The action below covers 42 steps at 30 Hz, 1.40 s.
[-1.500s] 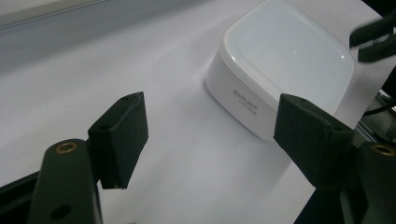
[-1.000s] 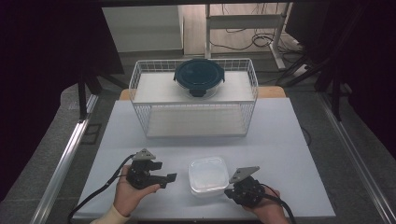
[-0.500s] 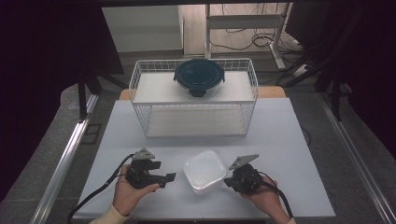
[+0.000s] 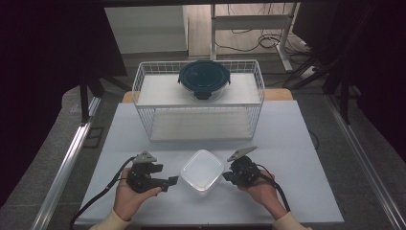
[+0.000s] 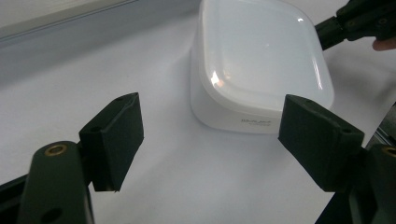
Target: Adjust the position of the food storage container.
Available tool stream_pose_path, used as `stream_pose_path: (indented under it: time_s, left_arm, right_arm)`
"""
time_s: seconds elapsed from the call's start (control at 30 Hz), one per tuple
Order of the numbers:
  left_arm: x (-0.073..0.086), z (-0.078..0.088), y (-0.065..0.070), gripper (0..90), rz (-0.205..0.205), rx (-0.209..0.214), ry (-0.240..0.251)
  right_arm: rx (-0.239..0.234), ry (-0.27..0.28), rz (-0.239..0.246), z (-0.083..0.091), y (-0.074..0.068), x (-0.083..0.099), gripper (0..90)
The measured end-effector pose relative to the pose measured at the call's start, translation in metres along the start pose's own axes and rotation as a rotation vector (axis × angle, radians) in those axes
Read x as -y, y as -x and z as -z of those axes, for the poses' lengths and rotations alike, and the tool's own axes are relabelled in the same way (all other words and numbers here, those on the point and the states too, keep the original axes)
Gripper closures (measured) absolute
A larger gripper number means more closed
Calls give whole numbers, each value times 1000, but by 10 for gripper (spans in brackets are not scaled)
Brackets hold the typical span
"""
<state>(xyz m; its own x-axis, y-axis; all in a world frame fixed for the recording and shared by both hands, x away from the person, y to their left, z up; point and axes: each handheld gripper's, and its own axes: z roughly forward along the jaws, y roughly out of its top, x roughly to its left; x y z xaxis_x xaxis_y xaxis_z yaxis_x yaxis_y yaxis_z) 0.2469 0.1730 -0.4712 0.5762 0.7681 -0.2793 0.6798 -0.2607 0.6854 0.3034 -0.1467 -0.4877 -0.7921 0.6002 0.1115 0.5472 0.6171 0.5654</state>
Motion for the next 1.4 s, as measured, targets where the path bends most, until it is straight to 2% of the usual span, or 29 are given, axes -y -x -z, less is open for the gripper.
stream_pose_path:
  time_s: [0.4,0.67,0.87,0.97,1.17,1.23,1.33,1.4]
  left_arm:
    - [-3,1,-5,215,16,-4,14]
    - [-6,-1,-10,216,36,0,17]
    - [-5,-4,-9,213,22,-12,0]
    - [-6,-2,-11,213,26,-14,10]
    - [-8,0,-15,214,24,-12,18]
    - [-9,0,-17,214,30,-10,20]
    - [-12,1,-20,215,48,12,32]
    - [-14,3,-22,217,64,25,43]
  right_arm:
    - [-8,32,7,-22,12,-33,888]
    - [-23,48,6,-33,17,-49,888]
    - [-26,51,13,-41,19,-56,888]
    - [-15,59,8,-34,19,-54,887]
    - [19,118,-36,-4,21,-41,879]
    - [25,141,-64,3,23,-35,804]
    - [41,171,-94,10,23,-25,546]
    - [52,188,-110,13,20,-17,431]
